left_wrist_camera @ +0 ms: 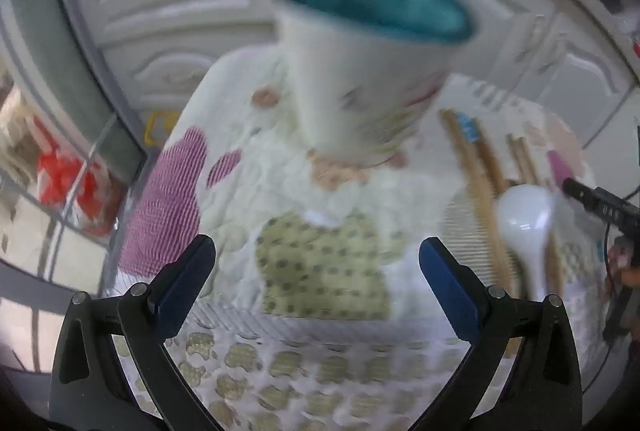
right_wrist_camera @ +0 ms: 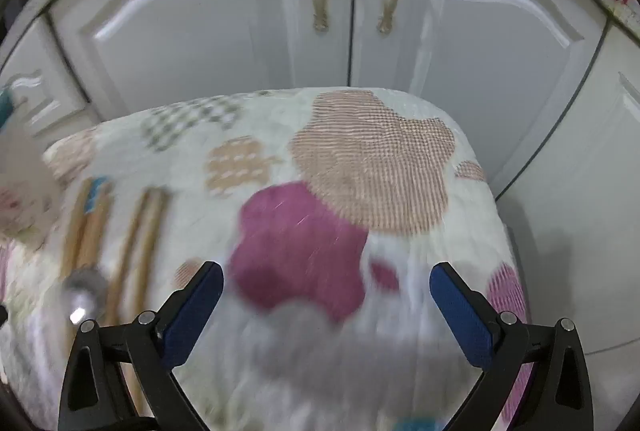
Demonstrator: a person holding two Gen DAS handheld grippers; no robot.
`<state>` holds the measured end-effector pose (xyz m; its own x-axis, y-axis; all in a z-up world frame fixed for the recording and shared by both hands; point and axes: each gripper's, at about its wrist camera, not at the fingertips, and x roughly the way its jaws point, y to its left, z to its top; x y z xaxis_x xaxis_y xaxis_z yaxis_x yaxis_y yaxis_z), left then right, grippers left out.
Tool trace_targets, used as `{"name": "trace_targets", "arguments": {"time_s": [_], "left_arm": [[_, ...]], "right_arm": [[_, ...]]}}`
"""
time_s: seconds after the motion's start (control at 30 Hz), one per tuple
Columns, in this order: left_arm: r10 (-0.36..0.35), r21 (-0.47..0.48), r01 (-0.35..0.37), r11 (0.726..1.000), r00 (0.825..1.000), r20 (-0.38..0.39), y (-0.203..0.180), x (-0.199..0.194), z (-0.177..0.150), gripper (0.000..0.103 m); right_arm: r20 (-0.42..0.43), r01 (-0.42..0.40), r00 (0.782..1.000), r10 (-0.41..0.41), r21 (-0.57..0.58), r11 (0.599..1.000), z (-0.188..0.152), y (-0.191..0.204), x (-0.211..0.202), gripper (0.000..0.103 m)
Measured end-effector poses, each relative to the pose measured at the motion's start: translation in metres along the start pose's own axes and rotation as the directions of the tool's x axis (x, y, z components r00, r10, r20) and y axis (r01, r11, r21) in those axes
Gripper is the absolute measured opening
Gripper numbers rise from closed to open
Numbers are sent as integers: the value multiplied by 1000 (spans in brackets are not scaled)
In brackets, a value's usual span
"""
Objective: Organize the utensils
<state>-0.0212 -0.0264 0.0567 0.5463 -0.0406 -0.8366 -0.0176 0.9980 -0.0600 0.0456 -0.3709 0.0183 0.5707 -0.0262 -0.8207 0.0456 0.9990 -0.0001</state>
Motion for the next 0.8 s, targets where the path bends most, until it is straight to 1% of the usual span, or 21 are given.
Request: {"name": "trace_targets", "arguments": {"time_s": [0.03, 0.17, 0.23, 0.33, 0.4, 0.5, 0.53, 0.6, 0.7, 0.8], "left_arm": [[-7, 28, 6, 1000, 1000, 18, -9, -10, 1, 103], [-42, 92, 35, 995, 997, 67, -30, -38, 13, 103], [-57, 125, 46, 991, 994, 89, -44, -53, 15, 103], [-75, 157, 56, 986, 989, 123, -56, -71, 15, 103], [-88, 165, 65, 984, 986, 138, -56, -80, 15, 103], [-88, 151, 65, 986, 985, 147, -72, -82, 18, 103], [-88, 146, 66, 987, 984, 152, -73, -84, 17, 103], [-87, 144, 64, 988, 984, 155, -76, -85, 16, 103], [-91, 145, 67, 987, 982, 168, -81, -89, 15, 103], [-95, 142, 68, 987, 977, 190, -82, -94, 14, 103]], "right_arm": [[9, 11, 1000, -11, -10, 1000, -4, 4, -13, 103], [64, 27, 998, -26, -26, 999, -14, 22, -65, 103], [99, 51, 994, -47, -35, 998, -18, 31, -88, 103], [158, 64, 986, -55, -51, 997, -25, 46, -124, 103], [187, 65, 981, -53, -59, 996, -27, 52, -141, 103], [206, 53, 978, -42, -49, 997, -28, 54, -160, 103], [208, 46, 977, -36, -44, 998, -21, 61, -159, 103], [225, 32, 974, -24, -29, 999, -21, 61, -169, 103], [239, 41, 970, -36, -17, 999, -20, 62, -177, 103], [240, 34, 970, -30, -11, 999, -19, 64, -180, 103]]}}
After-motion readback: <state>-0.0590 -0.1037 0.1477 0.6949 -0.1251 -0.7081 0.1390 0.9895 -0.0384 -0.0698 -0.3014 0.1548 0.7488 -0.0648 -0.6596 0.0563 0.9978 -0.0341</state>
